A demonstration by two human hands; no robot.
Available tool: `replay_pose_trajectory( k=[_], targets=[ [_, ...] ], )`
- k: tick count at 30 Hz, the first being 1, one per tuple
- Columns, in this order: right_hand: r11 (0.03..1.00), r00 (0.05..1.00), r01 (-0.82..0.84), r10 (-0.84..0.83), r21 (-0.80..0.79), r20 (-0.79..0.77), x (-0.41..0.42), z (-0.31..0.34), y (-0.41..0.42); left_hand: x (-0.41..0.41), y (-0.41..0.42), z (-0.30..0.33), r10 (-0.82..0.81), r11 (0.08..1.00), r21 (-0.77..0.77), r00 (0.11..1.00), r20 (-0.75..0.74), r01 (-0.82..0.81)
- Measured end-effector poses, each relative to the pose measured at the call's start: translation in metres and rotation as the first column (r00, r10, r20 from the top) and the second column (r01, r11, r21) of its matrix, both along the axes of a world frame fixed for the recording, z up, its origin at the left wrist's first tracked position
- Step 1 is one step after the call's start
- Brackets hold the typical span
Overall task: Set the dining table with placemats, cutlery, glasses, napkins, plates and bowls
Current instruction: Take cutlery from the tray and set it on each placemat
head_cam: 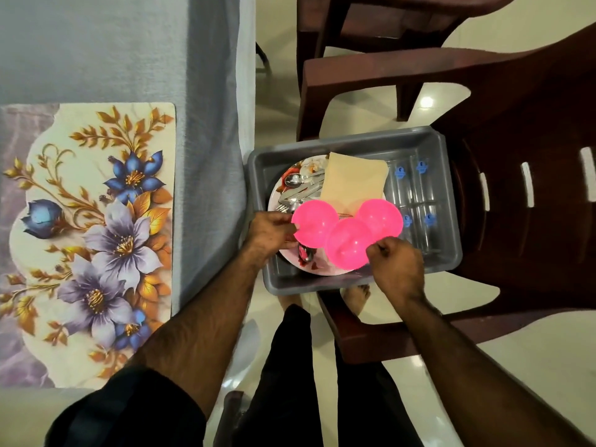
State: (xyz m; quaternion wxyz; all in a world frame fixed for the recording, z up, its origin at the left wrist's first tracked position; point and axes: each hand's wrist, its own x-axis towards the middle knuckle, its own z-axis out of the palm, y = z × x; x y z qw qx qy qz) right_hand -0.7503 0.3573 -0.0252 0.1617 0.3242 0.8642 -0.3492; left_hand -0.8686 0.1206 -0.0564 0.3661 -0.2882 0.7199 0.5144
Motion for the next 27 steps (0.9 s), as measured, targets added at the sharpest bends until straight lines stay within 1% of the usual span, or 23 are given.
replay_pose_trajectory(
  k=[2,6,8,10,11,14,16,18,19,21,22,23,25,27],
  targets=[
    [1.000,0.999,0.004,-0.004,0.006,-0.031,-0.018,0.002,-0.008,0.002,0.002,0.004,-0.052,0.997,0.065,0.999,0.006,0.052],
    [0.997,0.999,-0.005,0.002,-0.082,-0.036,-0.044,-0.003,-0.019,0.002,0.008,0.011,-0.100,0.988,0.112,0.995,-0.017,0.102],
    [0.990,0.999,0.041,-0.044,-0.136,-0.017,-0.047,-0.003,-0.018,0.000,0.012,0.015,-0.103,0.983,0.151,0.994,-0.044,0.109],
    [0.967,0.991,0.126,-0.130,-0.222,-0.006,-0.047,-0.003,-0.012,-0.001,0.019,0.016,-0.126,0.971,0.196,0.990,-0.059,0.136],
    [0.960,0.988,0.151,-0.155,-0.237,-0.001,-0.046,-0.003,-0.007,-0.001,0.024,0.017,-0.143,0.963,0.220,0.988,-0.057,0.152],
    [0.976,0.988,0.155,-0.155,-0.152,0.015,-0.043,-0.005,0.014,-0.002,0.046,0.022,-0.152,0.943,0.298,0.988,-0.008,0.148],
    [0.969,0.978,0.209,-0.207,-0.129,0.035,-0.042,-0.007,0.032,-0.004,0.067,0.023,-0.213,0.929,0.309,0.977,-0.013,0.206],
    [0.967,0.972,0.235,-0.230,-0.102,0.054,-0.043,-0.006,0.051,-0.003,0.090,0.018,-0.286,0.919,0.269,0.957,-0.055,0.290],
    [0.971,0.973,0.227,-0.222,-0.078,0.061,-0.042,-0.007,0.060,-0.002,0.100,0.013,-0.306,0.923,0.224,0.950,-0.068,0.313],
    [0.979,0.977,0.197,-0.192,-0.048,0.095,-0.039,-0.009,0.071,-0.001,0.113,0.002,-0.362,0.926,0.083,0.927,-0.095,0.369],
    [0.981,0.977,0.186,-0.178,-0.062,0.119,-0.036,-0.012,0.075,0.002,0.116,-0.004,-0.398,0.916,0.016,0.912,-0.098,0.401],
    [0.978,0.975,0.186,-0.172,-0.090,0.140,-0.032,-0.017,0.077,0.006,0.117,-0.009,-0.414,0.910,-0.019,0.906,-0.089,0.414],
    [0.968,0.970,0.195,-0.167,-0.157,0.177,-0.024,-0.027,0.078,0.015,0.113,-0.016,-0.359,0.933,-0.014,0.930,-0.075,0.359],
    [0.934,0.961,0.238,-0.185,-0.268,0.207,-0.019,-0.034,0.078,0.022,0.107,-0.024,-0.263,0.964,-0.001,0.961,-0.080,0.264]
  ],
)
